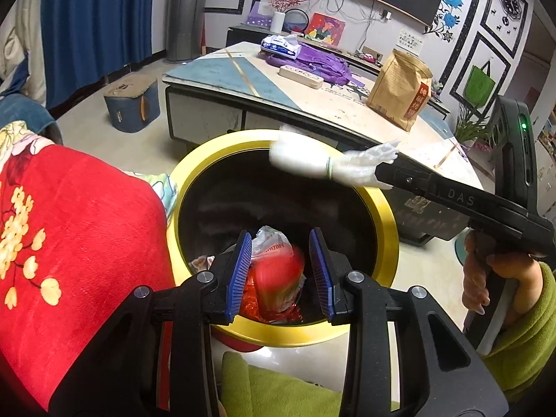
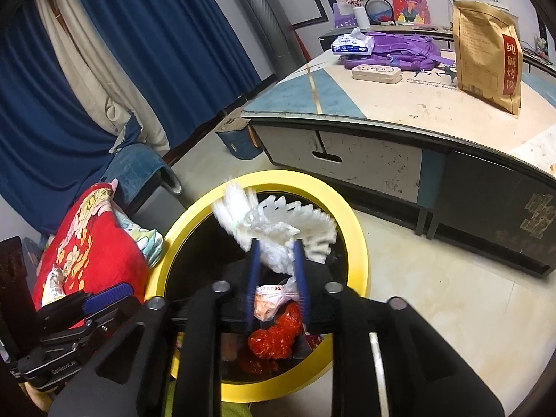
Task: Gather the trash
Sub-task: 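Open the left tool over the bin while the right tool releases the white plastic, then move both tools back over the bed toward the chip bag and wrappers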
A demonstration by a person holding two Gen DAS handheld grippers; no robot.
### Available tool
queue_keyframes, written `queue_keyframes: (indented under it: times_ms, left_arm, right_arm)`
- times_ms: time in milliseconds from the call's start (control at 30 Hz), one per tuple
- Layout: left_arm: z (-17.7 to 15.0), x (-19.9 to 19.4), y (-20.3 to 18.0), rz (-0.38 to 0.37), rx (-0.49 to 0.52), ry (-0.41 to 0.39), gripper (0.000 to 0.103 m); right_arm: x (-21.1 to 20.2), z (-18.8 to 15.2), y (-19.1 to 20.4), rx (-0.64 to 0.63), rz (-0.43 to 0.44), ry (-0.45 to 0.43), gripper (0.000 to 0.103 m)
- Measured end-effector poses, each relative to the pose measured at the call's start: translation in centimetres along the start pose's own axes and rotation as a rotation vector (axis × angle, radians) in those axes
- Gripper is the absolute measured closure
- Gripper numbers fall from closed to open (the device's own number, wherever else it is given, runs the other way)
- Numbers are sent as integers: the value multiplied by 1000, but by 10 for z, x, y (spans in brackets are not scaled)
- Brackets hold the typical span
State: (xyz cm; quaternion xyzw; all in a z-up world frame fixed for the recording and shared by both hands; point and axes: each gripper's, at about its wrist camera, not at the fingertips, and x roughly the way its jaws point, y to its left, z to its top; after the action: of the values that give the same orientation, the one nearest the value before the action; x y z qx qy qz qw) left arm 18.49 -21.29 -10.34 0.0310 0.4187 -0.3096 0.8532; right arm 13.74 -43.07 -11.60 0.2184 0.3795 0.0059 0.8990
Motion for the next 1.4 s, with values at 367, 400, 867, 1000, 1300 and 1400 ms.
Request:
queue_keyframes:
  times_ms: [367,400,867,1000,1300,1400]
  left_arm:
    - [1,-20,3,26,-27,-52,35]
    - [2,-21,4,28,-31,-58,25]
    - [5,-65,3,80,-34,-166,11]
    - [4,-75,-1,77,-12,-188,11]
    - [1,-101,-1,87,-10,-247,11]
    - [-1,-110,2,96,-16,-267,11]
  right_arm:
    - [-7,1,-2,13,-15,-25,55]
    - [-9,2,-2,14,-18,-31,53]
    - [-33,10,12,-5,-55,-115,16]
    - [-40,11,17,-8,-60,-135,13]
    - [-54,13,34,-33,-66,-160,7]
    - [-57,13,42,-48,-63,-163,7]
